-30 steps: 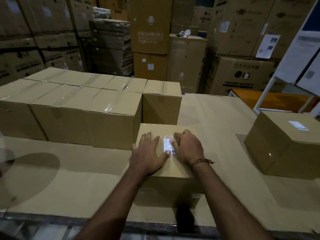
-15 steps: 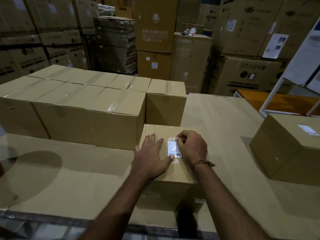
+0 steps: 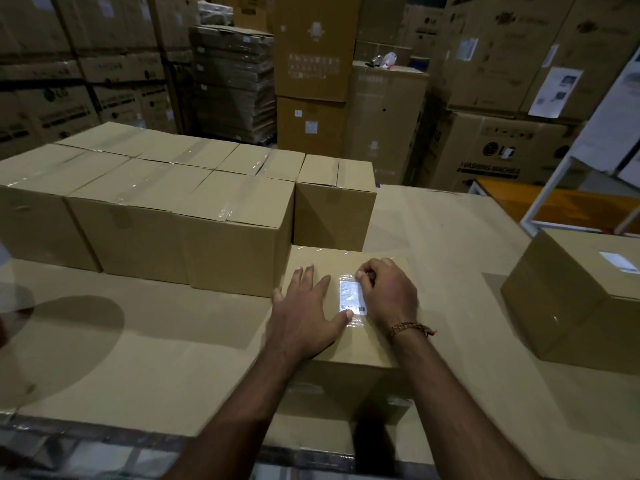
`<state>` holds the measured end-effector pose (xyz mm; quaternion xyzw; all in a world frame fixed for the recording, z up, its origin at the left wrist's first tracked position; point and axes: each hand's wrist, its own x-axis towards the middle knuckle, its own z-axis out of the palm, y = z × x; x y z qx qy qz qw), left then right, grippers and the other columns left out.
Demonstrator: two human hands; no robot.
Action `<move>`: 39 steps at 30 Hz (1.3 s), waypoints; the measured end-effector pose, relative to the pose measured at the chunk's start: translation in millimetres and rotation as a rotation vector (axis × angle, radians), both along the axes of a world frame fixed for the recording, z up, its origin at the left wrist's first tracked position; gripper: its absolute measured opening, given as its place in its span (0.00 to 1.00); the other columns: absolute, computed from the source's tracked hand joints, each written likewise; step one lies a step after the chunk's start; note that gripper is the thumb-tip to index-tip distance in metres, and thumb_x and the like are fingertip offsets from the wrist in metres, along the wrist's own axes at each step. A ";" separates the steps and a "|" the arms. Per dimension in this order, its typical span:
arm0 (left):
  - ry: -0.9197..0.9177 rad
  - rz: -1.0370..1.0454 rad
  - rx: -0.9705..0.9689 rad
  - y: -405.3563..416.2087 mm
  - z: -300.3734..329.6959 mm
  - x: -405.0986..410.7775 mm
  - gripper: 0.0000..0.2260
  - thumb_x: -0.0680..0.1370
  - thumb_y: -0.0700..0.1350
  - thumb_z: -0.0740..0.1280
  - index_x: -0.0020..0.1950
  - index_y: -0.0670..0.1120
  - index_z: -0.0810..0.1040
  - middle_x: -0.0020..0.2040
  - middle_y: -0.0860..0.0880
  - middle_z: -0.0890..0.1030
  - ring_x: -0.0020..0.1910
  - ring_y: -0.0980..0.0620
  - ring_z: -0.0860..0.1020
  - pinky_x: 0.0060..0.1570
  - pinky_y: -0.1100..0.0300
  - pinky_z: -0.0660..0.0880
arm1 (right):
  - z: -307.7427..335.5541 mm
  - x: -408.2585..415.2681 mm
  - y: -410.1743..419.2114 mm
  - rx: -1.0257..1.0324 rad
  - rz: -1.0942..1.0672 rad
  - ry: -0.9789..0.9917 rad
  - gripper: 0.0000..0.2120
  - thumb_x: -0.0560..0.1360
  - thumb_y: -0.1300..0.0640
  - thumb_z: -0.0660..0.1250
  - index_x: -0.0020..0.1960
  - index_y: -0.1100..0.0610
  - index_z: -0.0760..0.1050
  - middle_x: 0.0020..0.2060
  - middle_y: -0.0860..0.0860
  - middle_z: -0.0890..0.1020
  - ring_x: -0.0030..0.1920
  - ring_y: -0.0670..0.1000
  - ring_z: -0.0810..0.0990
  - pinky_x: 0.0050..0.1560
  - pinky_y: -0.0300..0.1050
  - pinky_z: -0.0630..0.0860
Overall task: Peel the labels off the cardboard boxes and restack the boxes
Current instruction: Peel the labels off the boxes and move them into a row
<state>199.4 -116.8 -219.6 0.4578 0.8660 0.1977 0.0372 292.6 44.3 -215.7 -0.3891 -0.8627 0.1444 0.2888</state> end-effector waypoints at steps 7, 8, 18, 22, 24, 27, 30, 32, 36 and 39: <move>-0.001 0.004 0.004 0.1 -0.6 0.5 0.39 0.78 0.73 0.57 0.85 0.55 0.57 0.87 0.50 0.49 0.85 0.50 0.46 0.78 0.36 0.53 | -2.6 1.4 3.8 -0.042 0.017 0.018 0.05 0.80 0.50 0.69 0.47 0.47 0.81 0.46 0.43 0.81 0.44 0.48 0.80 0.44 0.49 0.79; -0.001 0.006 0.005 0.3 -0.9 0.5 0.39 0.78 0.73 0.57 0.85 0.55 0.57 0.87 0.50 0.49 0.85 0.50 0.46 0.78 0.36 0.53 | -3.0 1.4 3.7 -0.047 0.018 0.023 0.04 0.80 0.50 0.69 0.46 0.47 0.80 0.46 0.42 0.81 0.44 0.48 0.79 0.44 0.49 0.79; -0.012 0.014 0.021 0.5 -1.7 0.3 0.39 0.78 0.73 0.58 0.85 0.56 0.58 0.87 0.50 0.49 0.85 0.50 0.46 0.79 0.36 0.54 | -2.4 2.1 3.2 -0.050 0.031 0.068 0.04 0.81 0.51 0.68 0.47 0.47 0.79 0.46 0.43 0.81 0.43 0.49 0.78 0.43 0.47 0.76; -0.015 0.019 0.021 0.5 -1.2 0.6 0.39 0.78 0.72 0.59 0.85 0.56 0.58 0.87 0.51 0.49 0.85 0.51 0.46 0.79 0.36 0.53 | -2.5 2.7 2.2 -0.055 0.033 0.078 0.05 0.81 0.51 0.68 0.47 0.46 0.78 0.46 0.43 0.81 0.43 0.48 0.78 0.43 0.47 0.76; -0.016 0.017 0.019 0.0 -0.5 0.9 0.39 0.78 0.72 0.59 0.85 0.56 0.57 0.87 0.51 0.49 0.85 0.51 0.46 0.79 0.36 0.54 | -1.9 2.9 2.0 -0.056 0.034 0.087 0.05 0.81 0.51 0.68 0.47 0.46 0.78 0.46 0.43 0.81 0.43 0.48 0.78 0.44 0.47 0.77; -0.017 0.017 0.021 0.3 -0.5 1.1 0.39 0.78 0.72 0.59 0.85 0.56 0.57 0.87 0.51 0.49 0.85 0.51 0.46 0.79 0.36 0.54 | -2.3 3.0 1.8 -0.067 0.040 0.097 0.05 0.81 0.51 0.68 0.46 0.46 0.78 0.46 0.43 0.81 0.44 0.48 0.78 0.44 0.48 0.77; -0.010 0.022 0.024 0.3 -0.7 1.5 0.39 0.78 0.72 0.59 0.85 0.56 0.58 0.87 0.51 0.49 0.85 0.51 0.46 0.79 0.36 0.55 | -3.0 3.3 1.8 -0.091 0.035 0.118 0.04 0.81 0.51 0.68 0.47 0.47 0.78 0.45 0.42 0.80 0.43 0.47 0.78 0.44 0.50 0.79; -0.009 0.025 0.024 0.4 -0.7 1.5 0.39 0.78 0.73 0.59 0.84 0.56 0.58 0.87 0.51 0.50 0.85 0.51 0.46 0.79 0.36 0.55 | -1.3 3.8 1.5 -0.109 0.032 0.139 0.04 0.80 0.52 0.68 0.46 0.48 0.78 0.44 0.42 0.80 0.43 0.48 0.78 0.45 0.50 0.79; -0.008 0.024 0.017 0.4 0.6 2.0 0.39 0.78 0.73 0.59 0.85 0.56 0.57 0.87 0.51 0.49 0.85 0.50 0.46 0.79 0.36 0.55 | 2.7 6.1 1.5 -0.144 0.041 0.191 0.05 0.81 0.52 0.67 0.46 0.48 0.77 0.42 0.41 0.79 0.44 0.48 0.78 0.45 0.50 0.79; -0.006 0.019 0.003 0.2 2.7 2.4 0.39 0.78 0.72 0.58 0.85 0.56 0.57 0.87 0.50 0.49 0.85 0.50 0.46 0.79 0.36 0.55 | 0.9 6.1 0.4 -0.146 0.053 0.205 0.05 0.82 0.49 0.67 0.47 0.46 0.77 0.44 0.41 0.79 0.44 0.45 0.78 0.45 0.51 0.81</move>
